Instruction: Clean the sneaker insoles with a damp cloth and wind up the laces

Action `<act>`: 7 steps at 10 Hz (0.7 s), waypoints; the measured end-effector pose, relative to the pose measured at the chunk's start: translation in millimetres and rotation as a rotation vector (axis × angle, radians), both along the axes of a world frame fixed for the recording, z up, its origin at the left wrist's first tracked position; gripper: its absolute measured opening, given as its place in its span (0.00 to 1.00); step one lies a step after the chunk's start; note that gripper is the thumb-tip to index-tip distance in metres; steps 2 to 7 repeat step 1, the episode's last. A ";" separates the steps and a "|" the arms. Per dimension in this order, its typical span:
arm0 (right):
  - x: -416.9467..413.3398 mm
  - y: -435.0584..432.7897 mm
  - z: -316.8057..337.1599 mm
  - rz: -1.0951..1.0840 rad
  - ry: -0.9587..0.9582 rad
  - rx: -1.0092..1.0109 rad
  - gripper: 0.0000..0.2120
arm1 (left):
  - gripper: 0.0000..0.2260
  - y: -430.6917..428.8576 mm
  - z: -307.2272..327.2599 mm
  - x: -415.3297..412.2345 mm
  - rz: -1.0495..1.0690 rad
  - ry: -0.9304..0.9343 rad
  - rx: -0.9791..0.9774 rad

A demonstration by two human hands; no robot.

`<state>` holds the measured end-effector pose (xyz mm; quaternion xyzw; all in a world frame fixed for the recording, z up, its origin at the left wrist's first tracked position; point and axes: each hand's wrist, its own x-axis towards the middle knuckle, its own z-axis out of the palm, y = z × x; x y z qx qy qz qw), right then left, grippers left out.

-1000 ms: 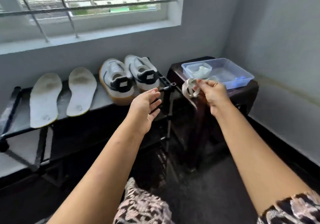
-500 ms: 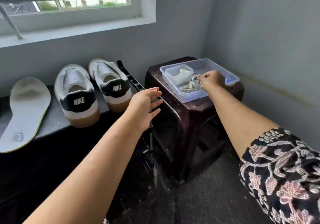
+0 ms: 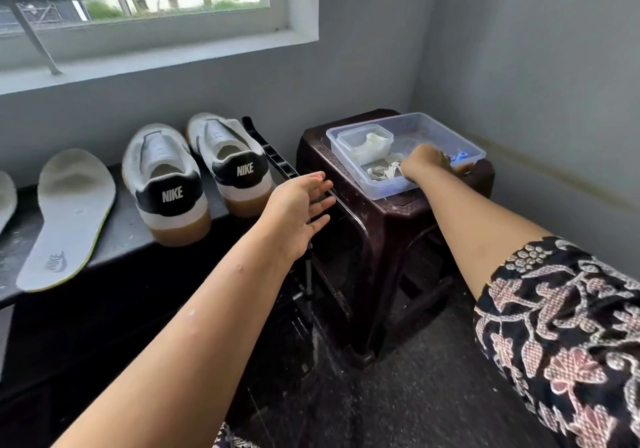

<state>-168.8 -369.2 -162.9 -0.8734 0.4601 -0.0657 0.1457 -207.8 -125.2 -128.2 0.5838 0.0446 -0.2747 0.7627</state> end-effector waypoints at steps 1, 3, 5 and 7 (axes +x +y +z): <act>-9.7 9.2 10.2 -0.010 -0.052 0.009 0.14 | 0.11 6.5 12.0 -7.2 0.019 -0.014 -0.007; -9.7 9.2 10.2 -0.010 -0.052 0.009 0.14 | 0.11 6.5 12.0 -7.2 0.019 -0.014 -0.007; -9.7 9.2 10.2 -0.010 -0.052 0.009 0.14 | 0.11 6.5 12.0 -7.2 0.019 -0.014 -0.007; -9.7 9.2 10.2 -0.010 -0.052 0.009 0.14 | 0.11 6.5 12.0 -7.2 0.019 -0.014 -0.007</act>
